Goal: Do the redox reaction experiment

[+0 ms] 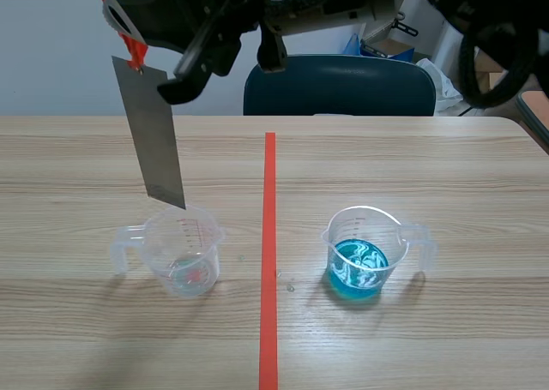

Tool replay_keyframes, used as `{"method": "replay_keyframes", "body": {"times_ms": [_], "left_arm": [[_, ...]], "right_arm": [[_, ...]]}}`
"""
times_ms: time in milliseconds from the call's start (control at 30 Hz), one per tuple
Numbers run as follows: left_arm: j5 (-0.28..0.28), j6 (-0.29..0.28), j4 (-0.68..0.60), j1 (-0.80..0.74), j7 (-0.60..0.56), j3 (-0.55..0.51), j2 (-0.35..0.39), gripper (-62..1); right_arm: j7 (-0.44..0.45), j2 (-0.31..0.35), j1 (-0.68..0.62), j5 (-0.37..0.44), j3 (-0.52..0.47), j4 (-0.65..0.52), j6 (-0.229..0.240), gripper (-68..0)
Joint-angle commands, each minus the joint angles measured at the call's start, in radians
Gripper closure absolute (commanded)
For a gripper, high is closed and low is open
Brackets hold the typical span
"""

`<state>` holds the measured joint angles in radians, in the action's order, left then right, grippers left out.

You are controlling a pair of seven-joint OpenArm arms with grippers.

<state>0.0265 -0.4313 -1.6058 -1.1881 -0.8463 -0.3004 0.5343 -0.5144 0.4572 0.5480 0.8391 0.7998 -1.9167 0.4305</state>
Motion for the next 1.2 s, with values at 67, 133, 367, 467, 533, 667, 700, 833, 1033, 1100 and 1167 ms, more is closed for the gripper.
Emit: {"method": "replay_keyframes", "body": {"times_ms": [67,133,367,467,533,667,700,833,1033,1100,1167], "left_arm": [[-0.02,-0.006,-0.016,-0.006,-0.017,-0.002,-0.008,-62.3],[-0.047,-0.006,-0.016,-0.006,-0.016,-0.002,-0.008,-62.3],[-0.061,-0.006,-0.016,-0.006,0.01,-0.002,-0.008,-62.3],[-0.072,-0.006,-0.016,-0.006,0.028,-0.002,-0.008,-62.3],[-0.09,-0.006,-0.016,-0.006,0.036,-0.002,-0.008,-62.3],[-0.094,-0.006,-0.016,-0.006,0.036,-0.002,-0.008,-62.3],[-0.094,-0.006,-0.016,-0.006,0.036,-0.002,-0.008,-62.3],[-0.1,-0.006,-0.016,-0.006,0.058,-0.002,-0.008,-62.3],[-0.146,-0.006,-0.016,-0.006,0.096,-0.002,-0.008,-62.3],[-0.146,-0.006,-0.016,-0.006,0.096,-0.002,-0.008,-62.3],[-0.146,-0.006,-0.016,-0.006,0.096,-0.002,-0.008,-62.3]], "right_arm": [[0.019,0.0,0.017,0.007,-0.004,0.002,-0.005,-0.6],[0.018,0.0,0.017,0.007,-0.004,0.002,-0.005,-0.6],[0.019,0.0,0.017,0.007,-0.004,0.002,-0.004,-0.6],[0.019,0.0,0.017,0.007,-0.004,0.002,-0.004,-0.6],[0.019,0.0,0.017,0.007,-0.004,0.002,-0.004,-0.6],[0.019,0.0,0.017,0.007,-0.004,0.002,-0.004,-0.6],[0.019,0.0,0.017,0.007,-0.004,0.002,-0.004,-0.6],[0.019,0.0,0.017,0.007,-0.004,0.002,-0.004,-0.6],[0.019,0.0,0.017,0.007,-0.004,0.002,-0.004,-0.6],[0.019,0.0,0.017,0.007,-0.004,0.002,-0.004,-0.6],[0.019,0.0,0.017,0.007,-0.004,0.002,-0.004,-0.6]]}}
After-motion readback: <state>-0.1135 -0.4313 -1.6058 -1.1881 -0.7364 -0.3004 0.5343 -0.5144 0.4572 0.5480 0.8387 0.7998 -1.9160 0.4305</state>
